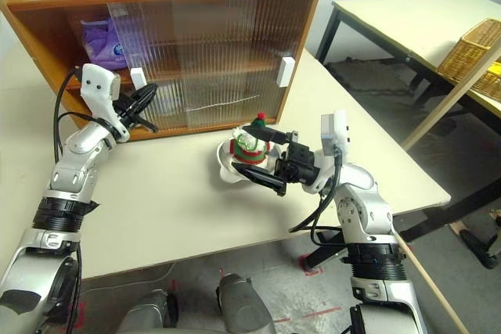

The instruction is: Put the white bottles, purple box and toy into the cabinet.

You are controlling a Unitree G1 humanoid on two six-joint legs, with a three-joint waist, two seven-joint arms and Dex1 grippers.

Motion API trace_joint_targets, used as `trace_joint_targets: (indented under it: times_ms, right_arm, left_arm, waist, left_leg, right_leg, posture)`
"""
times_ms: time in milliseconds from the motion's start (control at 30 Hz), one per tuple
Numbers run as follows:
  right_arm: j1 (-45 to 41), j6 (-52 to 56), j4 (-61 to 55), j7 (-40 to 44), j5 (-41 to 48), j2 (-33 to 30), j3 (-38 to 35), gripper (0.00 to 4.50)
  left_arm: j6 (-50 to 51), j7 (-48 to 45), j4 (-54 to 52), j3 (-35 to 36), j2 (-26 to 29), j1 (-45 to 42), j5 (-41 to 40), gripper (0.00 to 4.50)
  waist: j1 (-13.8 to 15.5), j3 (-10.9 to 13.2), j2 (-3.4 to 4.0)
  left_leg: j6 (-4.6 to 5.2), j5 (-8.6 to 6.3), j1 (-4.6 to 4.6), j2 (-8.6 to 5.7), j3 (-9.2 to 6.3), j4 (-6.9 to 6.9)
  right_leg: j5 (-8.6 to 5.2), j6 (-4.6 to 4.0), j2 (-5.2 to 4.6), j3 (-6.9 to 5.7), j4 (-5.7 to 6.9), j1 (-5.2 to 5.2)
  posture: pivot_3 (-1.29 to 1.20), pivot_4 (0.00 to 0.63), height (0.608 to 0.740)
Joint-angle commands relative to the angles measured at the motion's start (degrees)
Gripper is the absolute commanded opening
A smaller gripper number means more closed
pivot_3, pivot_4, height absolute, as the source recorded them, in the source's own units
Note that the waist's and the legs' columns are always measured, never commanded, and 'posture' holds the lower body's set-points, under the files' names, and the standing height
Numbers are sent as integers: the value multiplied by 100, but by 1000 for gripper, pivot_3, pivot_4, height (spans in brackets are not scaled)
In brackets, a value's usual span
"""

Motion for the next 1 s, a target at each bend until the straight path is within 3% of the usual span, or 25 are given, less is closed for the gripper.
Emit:
trace_joint_targets:
  times_ms: [33,1000]
  right_arm:
    - [40,24,-28,45,17,4,28,4500]
    - [-63,35,105,160,-16,7,69,4500]
  left_arm:
    - [201,268,-47,392,249,151,16,38]
    - [478,617,-562,1421,1198,1104,-158,38]
  waist:
    - [0,0,0]
    - [107,1,-2]
  left_leg:
    - [-5,-2,1,1,-3,-1]
    - [-102,45,27,15,-42,-174]
  right_leg:
    - [1,-2,-3,4,0,0]
    - [5,-80,6,9,0,-61]
  posture:
    - [-259,84,740]
    - [-225,93,740]
